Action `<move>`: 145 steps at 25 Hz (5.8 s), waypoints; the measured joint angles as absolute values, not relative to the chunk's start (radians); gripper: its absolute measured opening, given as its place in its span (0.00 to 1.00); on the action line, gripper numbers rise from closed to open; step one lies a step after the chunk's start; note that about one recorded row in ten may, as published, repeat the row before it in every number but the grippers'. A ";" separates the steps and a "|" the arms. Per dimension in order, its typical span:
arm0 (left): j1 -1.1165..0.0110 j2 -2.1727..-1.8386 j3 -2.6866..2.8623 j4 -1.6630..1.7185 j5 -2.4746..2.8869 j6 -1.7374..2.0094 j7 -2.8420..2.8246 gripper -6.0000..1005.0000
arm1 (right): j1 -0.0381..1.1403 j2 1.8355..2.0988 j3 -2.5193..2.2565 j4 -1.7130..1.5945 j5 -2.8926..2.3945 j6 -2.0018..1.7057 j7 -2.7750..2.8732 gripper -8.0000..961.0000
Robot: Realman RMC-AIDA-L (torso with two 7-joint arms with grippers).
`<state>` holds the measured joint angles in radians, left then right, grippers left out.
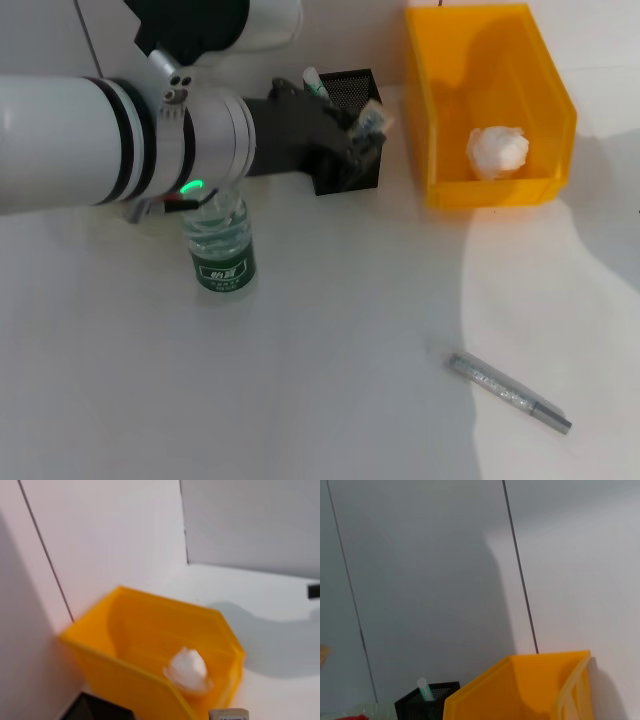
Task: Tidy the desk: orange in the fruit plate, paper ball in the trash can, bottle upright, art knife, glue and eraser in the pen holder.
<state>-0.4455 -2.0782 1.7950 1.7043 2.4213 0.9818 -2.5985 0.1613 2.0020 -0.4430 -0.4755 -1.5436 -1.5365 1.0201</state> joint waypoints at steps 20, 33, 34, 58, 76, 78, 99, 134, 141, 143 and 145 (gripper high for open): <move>-0.666 -2.080 1.743 0.999 1.632 0.404 -1.821 0.28 | 0.220 2.026 -0.457 -0.468 -1.589 -1.532 1.020 0.85; -0.669 -2.078 1.724 0.955 1.589 0.413 -1.751 0.28 | 0.264 2.039 -0.457 -0.466 -1.618 -1.496 1.020 0.85; -0.667 -2.078 1.724 0.961 1.589 0.418 -1.751 0.28 | 0.264 2.039 -0.457 -0.466 -1.618 -1.496 1.020 0.85; -0.575 -2.080 1.885 1.068 1.584 0.356 -1.648 0.28 | 0.298 2.065 -0.426 -0.320 -1.342 -1.749 1.174 0.85; -0.538 -2.078 2.023 1.157 1.689 0.249 -1.633 0.28 | 0.353 2.086 -0.380 0.010 -1.330 -1.855 0.862 0.85; -0.538 -2.078 2.023 1.157 1.689 0.249 -1.633 0.28 | 0.359 2.086 -0.379 0.016 -1.330 -1.847 0.860 0.85; -0.497 -2.080 2.197 1.243 1.712 0.133 -1.632 0.28 | 0.374 2.088 -0.373 0.102 -1.338 -1.826 0.717 0.85; -0.502 -2.080 2.220 1.243 1.741 0.146 -1.643 0.28 | 0.439 2.085 -0.405 0.072 -1.391 -1.651 0.658 0.49; -0.502 -2.080 2.218 1.241 1.741 0.146 -1.643 0.28 | 0.439 2.084 -0.405 0.067 -1.393 -1.637 0.665 0.48; -0.502 -2.080 2.218 1.241 1.741 0.146 -1.643 0.28 | 0.439 2.084 -0.405 0.066 -1.396 -1.633 0.666 0.46; -0.502 -2.080 2.218 1.241 1.741 0.146 -1.643 0.28 | 0.439 2.084 -0.406 0.064 -1.403 -1.630 0.668 0.45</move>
